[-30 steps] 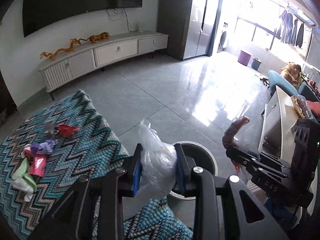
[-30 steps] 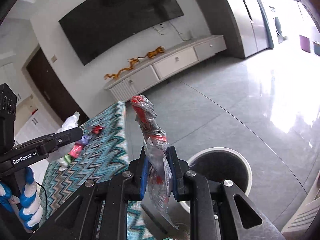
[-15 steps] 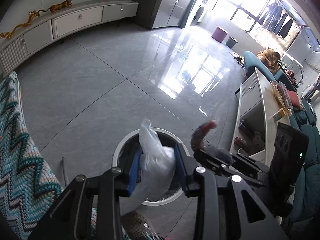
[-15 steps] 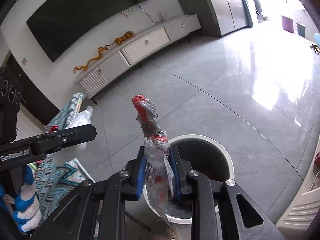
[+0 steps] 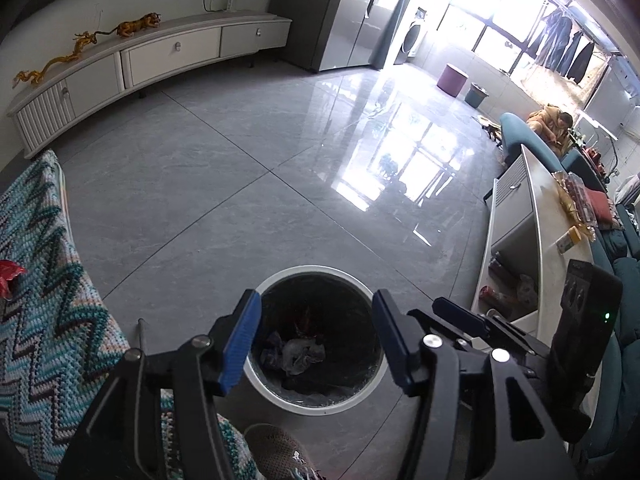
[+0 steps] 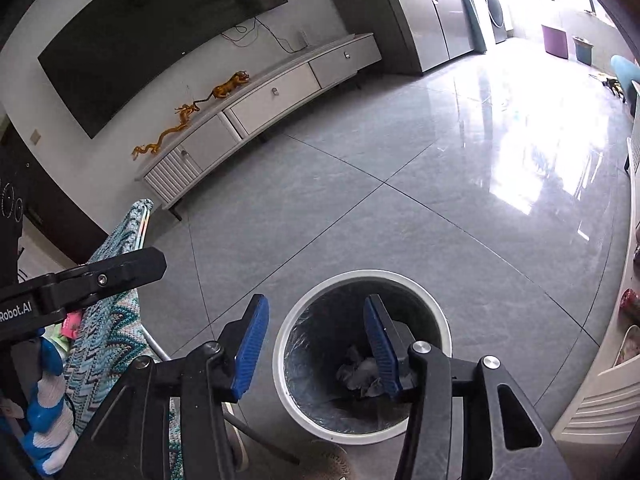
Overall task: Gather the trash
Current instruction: 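Open both grippers above the bin to drop the plastics, then move both grippers back toward the remaining trash on the rug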
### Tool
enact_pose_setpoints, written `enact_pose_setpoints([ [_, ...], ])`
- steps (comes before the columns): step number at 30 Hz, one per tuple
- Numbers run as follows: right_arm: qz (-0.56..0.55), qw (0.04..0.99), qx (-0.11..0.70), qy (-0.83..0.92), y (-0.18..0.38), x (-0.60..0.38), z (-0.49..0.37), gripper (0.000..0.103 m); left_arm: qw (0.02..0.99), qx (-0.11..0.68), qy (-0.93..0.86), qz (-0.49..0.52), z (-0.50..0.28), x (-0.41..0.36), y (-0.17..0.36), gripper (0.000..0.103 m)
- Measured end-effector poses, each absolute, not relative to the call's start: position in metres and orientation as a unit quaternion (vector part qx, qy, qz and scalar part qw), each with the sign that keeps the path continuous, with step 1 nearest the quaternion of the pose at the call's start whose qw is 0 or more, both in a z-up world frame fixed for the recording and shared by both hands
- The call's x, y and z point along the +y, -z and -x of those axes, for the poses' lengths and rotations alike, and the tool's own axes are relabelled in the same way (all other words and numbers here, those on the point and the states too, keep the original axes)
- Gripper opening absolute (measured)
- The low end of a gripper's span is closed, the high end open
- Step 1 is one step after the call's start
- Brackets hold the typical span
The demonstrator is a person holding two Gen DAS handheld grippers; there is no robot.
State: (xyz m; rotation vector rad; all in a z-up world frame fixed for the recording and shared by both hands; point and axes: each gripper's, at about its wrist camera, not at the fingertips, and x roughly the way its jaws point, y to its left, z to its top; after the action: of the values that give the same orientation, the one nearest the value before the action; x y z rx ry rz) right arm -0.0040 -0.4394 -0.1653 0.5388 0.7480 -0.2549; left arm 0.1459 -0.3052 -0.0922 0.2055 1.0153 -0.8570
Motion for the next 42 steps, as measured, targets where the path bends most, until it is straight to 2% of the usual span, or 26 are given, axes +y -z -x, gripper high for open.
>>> enact_pose_setpoints([
  [15, -0.227, 0.913, 0.332, 0.071, 0.120, -0.377, 0.012, 0.052, 0.868, 0.382, 0.296, -0.118, -0.108, -0.230, 0.043, 0.057],
  [23, -0.196, 0.925, 0.323, 0.041, 0.099, -0.339, 0.014, 0.054, 0.904, 0.336, 0.250, -0.084, -0.091, -0.162, 0.008, 0.065],
  [33, -0.151, 0.936, 0.319, 0.004, 0.077, -0.292, 0.009, 0.056, 0.947, 0.272, 0.148, -0.083, -0.064, -0.087, -0.022, 0.065],
  [42, -0.120, 0.941, 0.317, -0.021, 0.065, -0.250, 0.018, 0.056, 0.973, 0.210, 0.089, -0.021, -0.042, -0.024, -0.037, 0.065],
])
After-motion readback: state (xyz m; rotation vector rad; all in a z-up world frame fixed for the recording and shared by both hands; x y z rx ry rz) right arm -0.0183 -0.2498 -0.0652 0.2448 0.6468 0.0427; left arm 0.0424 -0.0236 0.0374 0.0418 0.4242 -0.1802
